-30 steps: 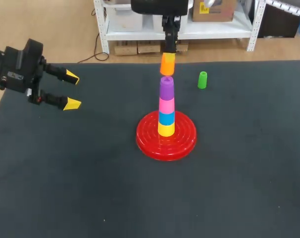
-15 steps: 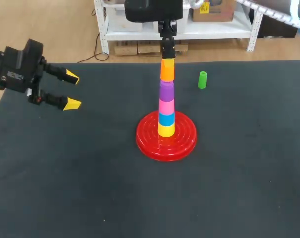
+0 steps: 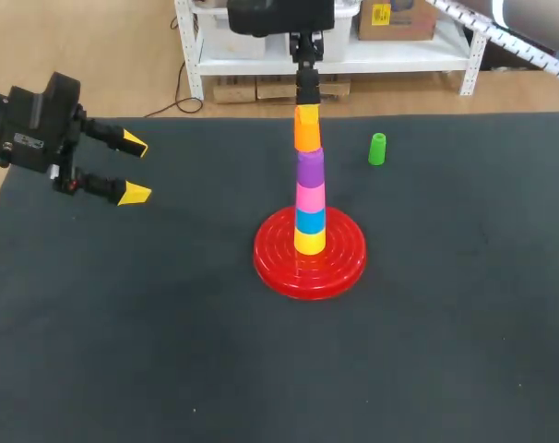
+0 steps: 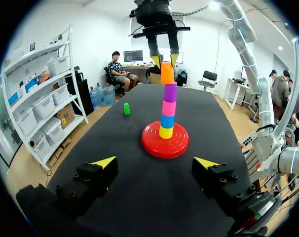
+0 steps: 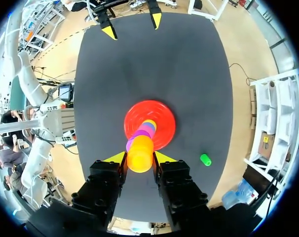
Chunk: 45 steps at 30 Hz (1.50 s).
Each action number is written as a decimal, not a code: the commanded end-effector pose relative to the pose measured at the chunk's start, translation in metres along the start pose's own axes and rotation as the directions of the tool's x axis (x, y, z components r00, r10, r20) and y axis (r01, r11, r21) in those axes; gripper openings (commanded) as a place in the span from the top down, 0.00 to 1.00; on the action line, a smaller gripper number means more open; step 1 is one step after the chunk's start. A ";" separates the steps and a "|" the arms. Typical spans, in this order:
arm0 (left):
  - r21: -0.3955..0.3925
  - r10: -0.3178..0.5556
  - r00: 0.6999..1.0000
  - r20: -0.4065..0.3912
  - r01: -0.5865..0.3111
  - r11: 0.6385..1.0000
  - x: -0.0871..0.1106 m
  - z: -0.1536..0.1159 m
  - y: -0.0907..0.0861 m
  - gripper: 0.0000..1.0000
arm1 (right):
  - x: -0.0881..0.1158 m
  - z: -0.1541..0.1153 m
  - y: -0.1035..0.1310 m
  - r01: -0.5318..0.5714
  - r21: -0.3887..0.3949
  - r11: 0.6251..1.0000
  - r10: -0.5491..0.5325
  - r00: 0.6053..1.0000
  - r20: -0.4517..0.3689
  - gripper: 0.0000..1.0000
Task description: Pick up and stack the cylinders on the red base in this order: pink,purple,orange,green
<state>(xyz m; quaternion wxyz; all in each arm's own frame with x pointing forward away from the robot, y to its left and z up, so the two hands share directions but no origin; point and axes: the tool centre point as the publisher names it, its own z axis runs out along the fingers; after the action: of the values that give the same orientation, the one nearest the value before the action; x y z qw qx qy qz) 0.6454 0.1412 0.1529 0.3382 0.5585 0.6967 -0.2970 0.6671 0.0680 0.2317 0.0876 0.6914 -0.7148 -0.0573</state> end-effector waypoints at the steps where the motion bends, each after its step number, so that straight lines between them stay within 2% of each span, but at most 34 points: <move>1: -0.003 0.002 1.000 0.003 -0.002 1.000 0.001 0.000 -0.001 0.00 | 0.005 0.002 0.004 0.001 0.004 1.000 -0.001 1.000 0.012 1.00; 17: -0.003 0.002 1.000 0.003 -0.002 1.000 0.001 0.000 -0.001 0.00 | 0.008 0.000 0.013 0.005 0.007 1.000 -0.005 1.000 0.029 1.00; 45: -0.003 0.002 1.000 0.003 -0.002 1.000 0.001 0.000 -0.001 0.00 | 0.003 0.027 0.000 -0.015 -0.039 0.999 0.016 1.000 0.017 1.00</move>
<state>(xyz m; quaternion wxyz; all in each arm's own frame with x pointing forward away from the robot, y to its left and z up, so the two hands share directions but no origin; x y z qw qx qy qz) 0.6454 0.1412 0.1529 0.3382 0.5585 0.6967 -0.2970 0.6600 0.0630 0.2187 0.0923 0.6832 -0.7206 -0.0742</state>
